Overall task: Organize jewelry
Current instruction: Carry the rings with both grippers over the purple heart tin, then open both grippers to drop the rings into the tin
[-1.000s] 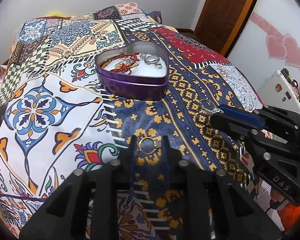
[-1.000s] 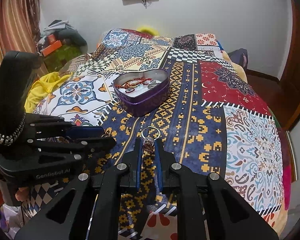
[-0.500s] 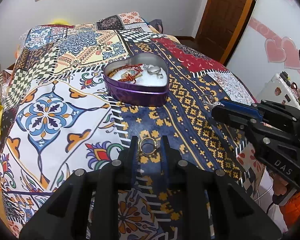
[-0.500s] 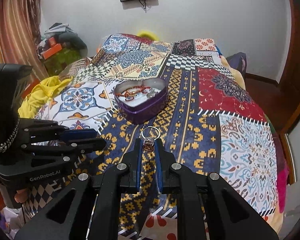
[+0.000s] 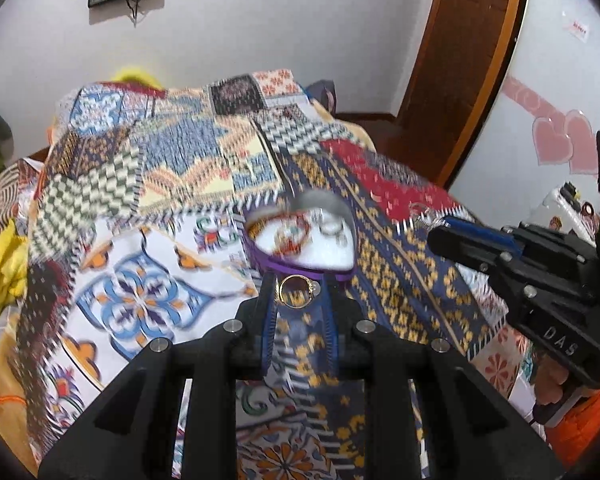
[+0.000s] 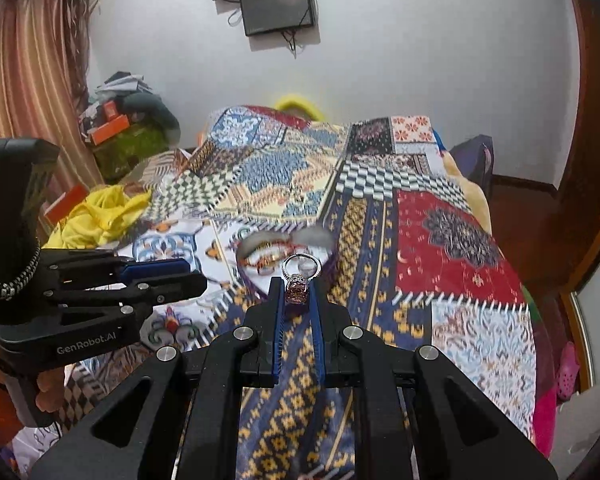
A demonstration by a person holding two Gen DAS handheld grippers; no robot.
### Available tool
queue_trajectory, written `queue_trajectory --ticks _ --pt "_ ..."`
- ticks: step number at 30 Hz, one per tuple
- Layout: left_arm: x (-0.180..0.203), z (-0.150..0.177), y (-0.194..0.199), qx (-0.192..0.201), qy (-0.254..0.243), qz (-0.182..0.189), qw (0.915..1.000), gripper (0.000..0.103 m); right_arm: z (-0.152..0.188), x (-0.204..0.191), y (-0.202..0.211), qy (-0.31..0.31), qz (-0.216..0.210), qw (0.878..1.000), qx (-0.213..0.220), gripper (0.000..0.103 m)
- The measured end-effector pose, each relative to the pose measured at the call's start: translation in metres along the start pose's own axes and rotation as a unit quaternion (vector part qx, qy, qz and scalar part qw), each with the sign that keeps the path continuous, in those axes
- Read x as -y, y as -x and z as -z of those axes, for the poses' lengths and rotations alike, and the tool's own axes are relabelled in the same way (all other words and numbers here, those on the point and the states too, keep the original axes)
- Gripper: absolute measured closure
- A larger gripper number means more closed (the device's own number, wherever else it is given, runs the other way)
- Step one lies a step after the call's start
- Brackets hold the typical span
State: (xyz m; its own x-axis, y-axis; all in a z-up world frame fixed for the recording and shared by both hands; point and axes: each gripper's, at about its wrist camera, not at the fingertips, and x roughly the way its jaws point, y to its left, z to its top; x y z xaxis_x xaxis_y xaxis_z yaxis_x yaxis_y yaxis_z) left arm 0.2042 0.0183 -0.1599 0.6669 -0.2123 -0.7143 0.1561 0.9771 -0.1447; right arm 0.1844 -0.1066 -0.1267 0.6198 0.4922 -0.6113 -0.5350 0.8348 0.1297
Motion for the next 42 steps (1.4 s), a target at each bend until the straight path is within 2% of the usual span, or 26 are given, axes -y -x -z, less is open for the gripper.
queue_trajectory --ticks 9,23,37,42 --pt "-0.010 -0.025 -0.006 0.021 0.004 -0.003 0.9998 0.083 -0.013 -0.011 -0.021 0.016 -0.016 1.000 0.000 0.092" --pt "-0.014 -0.038 -0.046 -0.003 -0.001 -0.007 1.0000 0.083 -0.012 -0.005 -0.061 0.020 -0.021 0.998 -0.050 0.092" --pt "-0.022 -0.037 -0.061 -0.024 0.013 -0.006 0.9996 0.083 -0.009 -0.003 -0.068 0.026 -0.018 0.997 -0.071 0.091" --pt "-0.023 -0.036 -0.049 -0.018 0.020 -0.003 0.9996 0.082 -0.011 -0.002 -0.066 0.024 -0.010 0.997 -0.073 0.082"
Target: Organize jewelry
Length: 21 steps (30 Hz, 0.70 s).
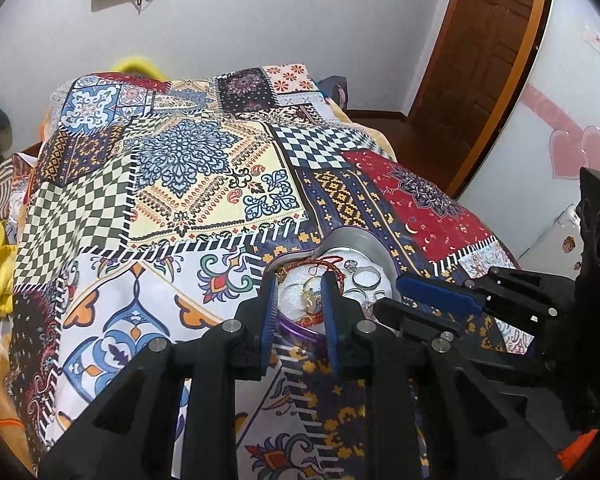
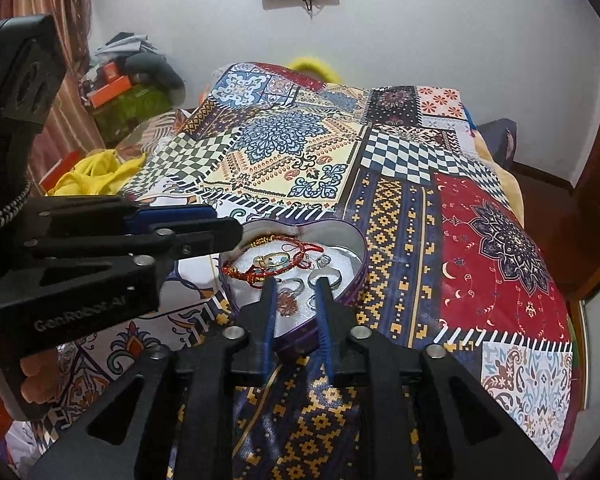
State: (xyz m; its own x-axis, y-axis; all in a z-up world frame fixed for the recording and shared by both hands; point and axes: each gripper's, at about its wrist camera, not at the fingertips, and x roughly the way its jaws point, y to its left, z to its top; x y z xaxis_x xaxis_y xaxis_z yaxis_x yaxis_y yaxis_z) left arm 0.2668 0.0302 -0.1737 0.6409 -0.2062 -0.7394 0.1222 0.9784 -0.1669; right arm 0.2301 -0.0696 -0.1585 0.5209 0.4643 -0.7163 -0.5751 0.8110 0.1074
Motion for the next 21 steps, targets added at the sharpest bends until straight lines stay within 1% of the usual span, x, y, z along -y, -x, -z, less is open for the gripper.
queue_trajectory --ticks 5,10,14,16,17,19,20,21 --pt "0.001 -0.003 0.026 0.024 0.004 0.001 0.9997 0.082 -0.004 0.000 0.015 -0.003 0.007 1.000 0.014 0.081" --pt "0.006 -0.007 0.068 0.067 0.007 0.002 0.9977 0.077 -0.013 -0.004 0.049 -0.008 0.013 0.999 0.052 0.081" --pt "0.016 -0.010 0.112 0.115 0.000 -0.003 0.9934 0.074 -0.022 -0.013 0.095 -0.009 0.022 0.994 0.105 0.081" --pt "0.023 -0.010 0.139 0.145 -0.007 -0.007 0.9894 0.073 -0.026 -0.018 0.117 -0.008 0.026 0.991 0.133 0.081" --pt "0.026 -0.009 0.150 0.157 -0.010 -0.008 0.9875 0.071 -0.028 -0.022 0.134 -0.009 0.027 0.988 0.154 0.081" --pt "0.035 -0.006 0.178 0.191 -0.019 -0.015 0.9813 0.069 -0.029 -0.029 0.159 -0.008 0.029 0.982 0.187 0.081" --pt "0.038 -0.005 0.190 0.205 -0.024 -0.018 0.9784 0.068 -0.029 -0.034 0.177 -0.006 0.033 0.977 0.211 0.081" --pt "0.044 -0.002 0.205 0.224 -0.030 -0.023 0.9739 0.067 -0.029 -0.038 0.189 -0.005 0.036 0.973 0.228 0.081"
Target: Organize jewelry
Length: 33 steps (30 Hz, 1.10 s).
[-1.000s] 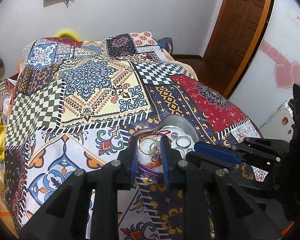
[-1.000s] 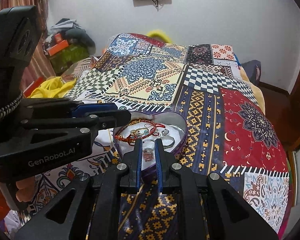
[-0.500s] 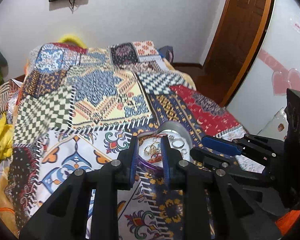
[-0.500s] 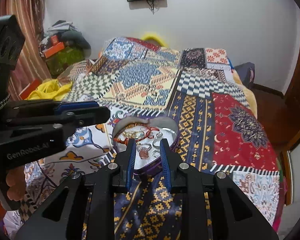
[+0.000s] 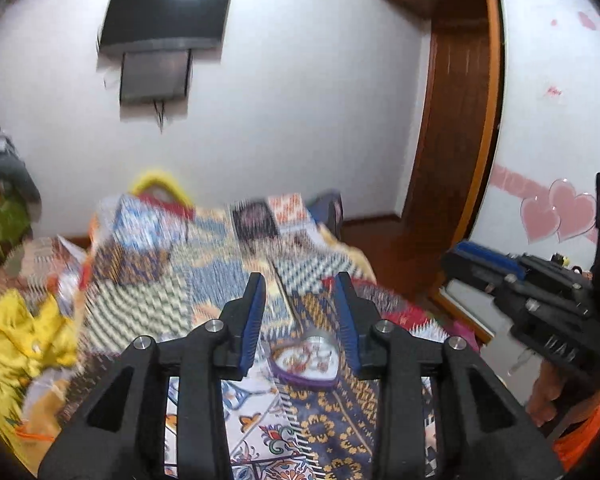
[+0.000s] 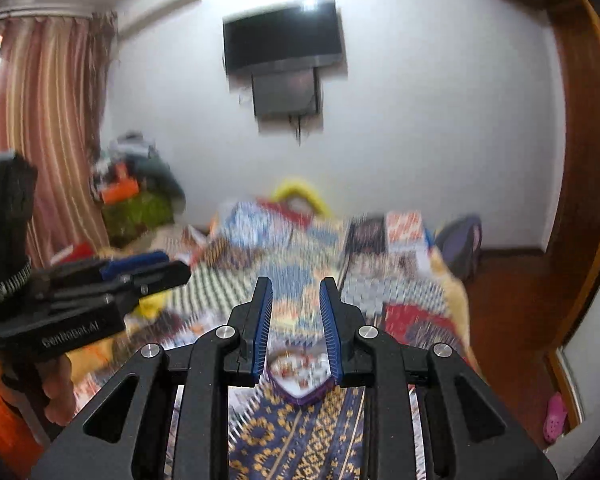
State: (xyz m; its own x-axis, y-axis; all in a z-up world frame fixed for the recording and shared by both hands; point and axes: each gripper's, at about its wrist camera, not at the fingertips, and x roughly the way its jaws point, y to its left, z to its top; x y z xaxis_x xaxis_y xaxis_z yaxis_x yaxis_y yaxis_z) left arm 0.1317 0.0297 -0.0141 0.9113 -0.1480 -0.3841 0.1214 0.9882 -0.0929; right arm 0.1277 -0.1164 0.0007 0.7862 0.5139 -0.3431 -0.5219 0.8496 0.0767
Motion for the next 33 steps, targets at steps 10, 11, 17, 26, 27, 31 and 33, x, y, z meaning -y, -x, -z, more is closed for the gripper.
queue_trajectory --ticks 10,11,17,26,27,31,33 --pt "0.029 -0.010 0.101 0.140 -0.031 -0.032 0.9891 0.036 -0.022 -0.034 0.092 0.013 0.045 0.990 0.136 0.058" --pt "0.031 -0.008 0.106 0.146 -0.031 -0.036 0.9881 0.030 -0.021 -0.037 0.095 0.012 0.050 0.989 0.142 0.048" --pt "0.035 -0.003 0.120 0.157 -0.025 -0.050 0.9860 0.006 -0.014 -0.046 0.100 0.007 0.096 0.981 0.169 0.003" --pt "0.043 0.003 0.122 0.149 -0.033 -0.063 0.9863 0.004 -0.008 -0.043 0.108 -0.003 0.108 0.982 0.157 0.000" --pt "0.044 0.003 0.122 0.149 -0.034 -0.064 0.9862 0.004 -0.008 -0.043 0.108 0.000 0.109 0.982 0.155 0.000" --pt "0.044 0.007 0.124 0.147 -0.036 -0.065 0.9863 0.003 -0.005 -0.044 0.114 0.002 0.110 0.982 0.152 0.000" --pt "0.044 0.007 0.125 0.147 -0.034 -0.065 0.9865 0.003 -0.004 -0.043 0.114 0.002 0.110 0.983 0.149 0.000"
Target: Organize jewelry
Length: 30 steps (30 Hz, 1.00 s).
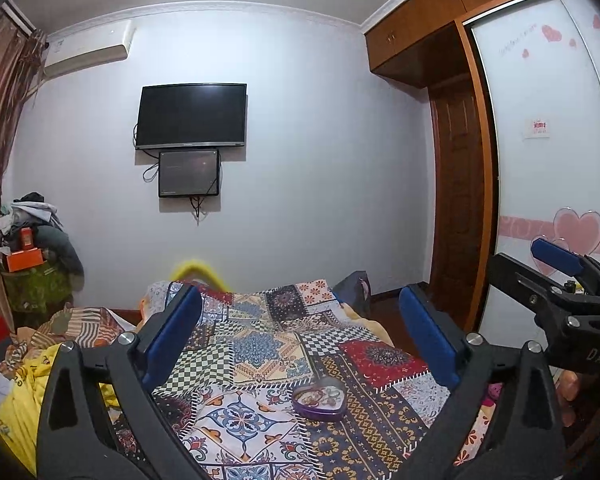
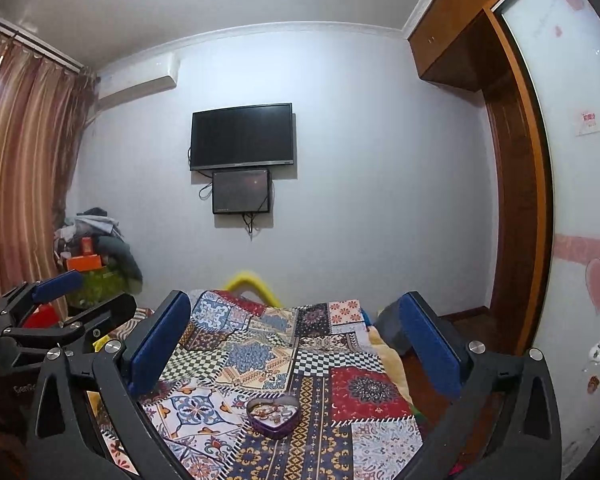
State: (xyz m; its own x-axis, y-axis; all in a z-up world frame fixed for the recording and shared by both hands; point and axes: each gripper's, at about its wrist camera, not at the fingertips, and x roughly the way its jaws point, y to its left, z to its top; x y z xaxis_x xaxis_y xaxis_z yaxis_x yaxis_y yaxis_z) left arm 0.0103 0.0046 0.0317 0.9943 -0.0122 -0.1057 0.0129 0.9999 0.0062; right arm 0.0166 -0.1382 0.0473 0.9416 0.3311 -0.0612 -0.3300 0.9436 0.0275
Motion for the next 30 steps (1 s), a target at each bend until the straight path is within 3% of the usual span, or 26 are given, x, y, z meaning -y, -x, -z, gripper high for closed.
queue_trajectory --ticks 30 --pt "-0.0014 0.0036 -0.0079 -0.009 0.014 -0.001 0.9999 0.003 -0.0029 0.0065 0.0052 -0.009 -0.001 1.000 -0.012 0.000"
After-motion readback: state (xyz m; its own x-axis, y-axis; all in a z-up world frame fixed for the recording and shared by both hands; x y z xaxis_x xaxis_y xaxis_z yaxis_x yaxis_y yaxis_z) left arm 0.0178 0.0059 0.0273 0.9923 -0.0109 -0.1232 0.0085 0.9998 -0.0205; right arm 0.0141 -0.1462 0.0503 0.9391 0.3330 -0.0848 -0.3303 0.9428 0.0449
